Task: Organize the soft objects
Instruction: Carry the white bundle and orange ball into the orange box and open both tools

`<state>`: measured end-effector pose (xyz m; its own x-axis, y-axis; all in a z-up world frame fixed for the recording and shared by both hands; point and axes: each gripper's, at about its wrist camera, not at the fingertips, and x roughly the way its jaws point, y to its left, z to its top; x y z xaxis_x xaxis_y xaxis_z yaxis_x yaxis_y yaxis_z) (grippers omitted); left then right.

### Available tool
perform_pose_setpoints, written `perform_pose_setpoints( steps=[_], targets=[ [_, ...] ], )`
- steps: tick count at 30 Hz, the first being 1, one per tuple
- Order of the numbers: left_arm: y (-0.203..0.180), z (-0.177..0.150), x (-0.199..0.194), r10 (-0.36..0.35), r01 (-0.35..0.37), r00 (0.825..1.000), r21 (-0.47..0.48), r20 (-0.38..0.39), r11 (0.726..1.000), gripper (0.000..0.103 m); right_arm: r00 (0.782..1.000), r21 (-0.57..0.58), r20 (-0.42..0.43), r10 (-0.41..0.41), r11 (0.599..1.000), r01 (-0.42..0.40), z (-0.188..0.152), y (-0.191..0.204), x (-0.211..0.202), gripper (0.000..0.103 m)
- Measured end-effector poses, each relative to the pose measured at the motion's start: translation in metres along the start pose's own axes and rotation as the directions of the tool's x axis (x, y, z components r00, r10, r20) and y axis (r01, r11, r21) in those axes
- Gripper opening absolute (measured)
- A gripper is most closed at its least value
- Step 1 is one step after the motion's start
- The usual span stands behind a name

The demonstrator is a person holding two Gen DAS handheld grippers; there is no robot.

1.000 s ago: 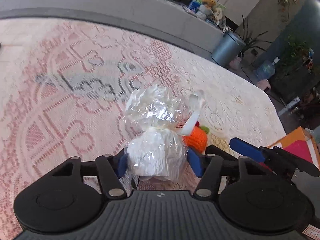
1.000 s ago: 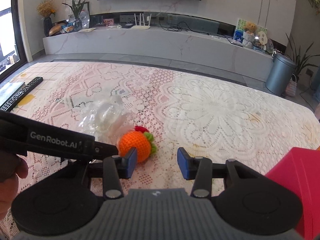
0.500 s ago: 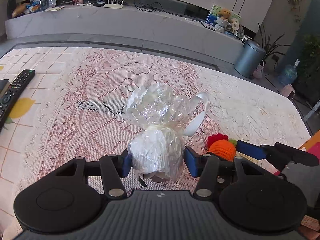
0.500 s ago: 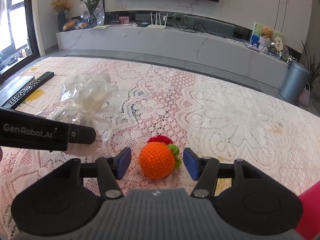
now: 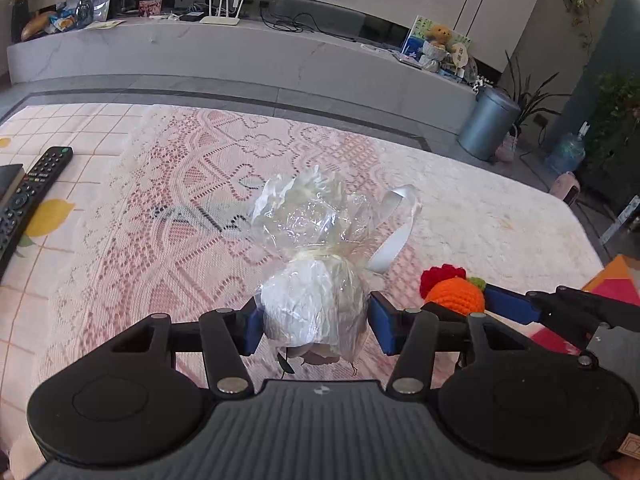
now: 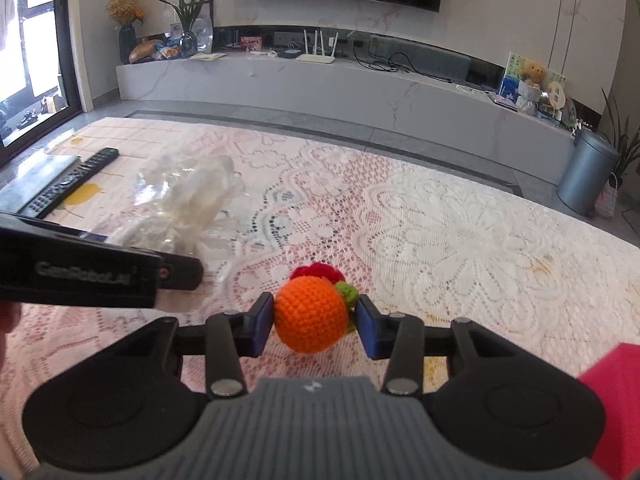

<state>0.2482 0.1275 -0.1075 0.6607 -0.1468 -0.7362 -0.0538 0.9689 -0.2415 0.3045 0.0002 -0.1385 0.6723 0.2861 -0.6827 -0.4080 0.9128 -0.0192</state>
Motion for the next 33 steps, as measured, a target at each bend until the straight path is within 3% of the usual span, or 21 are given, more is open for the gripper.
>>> perform_pose_setpoints(
  steps=[12, 20, 27, 33],
  targets=[
    [-0.053, -0.036, -0.081, -0.066, 0.066, 0.998, 0.031, 0.015, 0.997, 0.061, 0.999, 0.061, 0.029, 0.037, 0.997, -0.039, -0.028, -0.017, -0.132, 0.044],
    [-0.111, -0.057, -0.124, -0.14, 0.133, 0.989, 0.117, 0.054, 0.984, 0.061, 0.993, 0.154, 0.099, -0.072, 0.986, 0.056, -0.065, -0.058, -0.215, 0.044],
    [-0.183, -0.058, -0.126, -0.269, 0.258, 0.963, 0.233, 0.015, 0.937, 0.061, 0.973, 0.275, 0.107, -0.206, 0.946, 0.17, -0.091, -0.133, -0.277, 0.044],
    [-0.248, -0.048, -0.101, -0.333, 0.331, 0.941, 0.337, -0.052, 0.881, 0.061, 0.949, 0.289, 0.078, -0.305, 0.918, 0.271, -0.098, -0.196, -0.307, 0.044]
  ],
)
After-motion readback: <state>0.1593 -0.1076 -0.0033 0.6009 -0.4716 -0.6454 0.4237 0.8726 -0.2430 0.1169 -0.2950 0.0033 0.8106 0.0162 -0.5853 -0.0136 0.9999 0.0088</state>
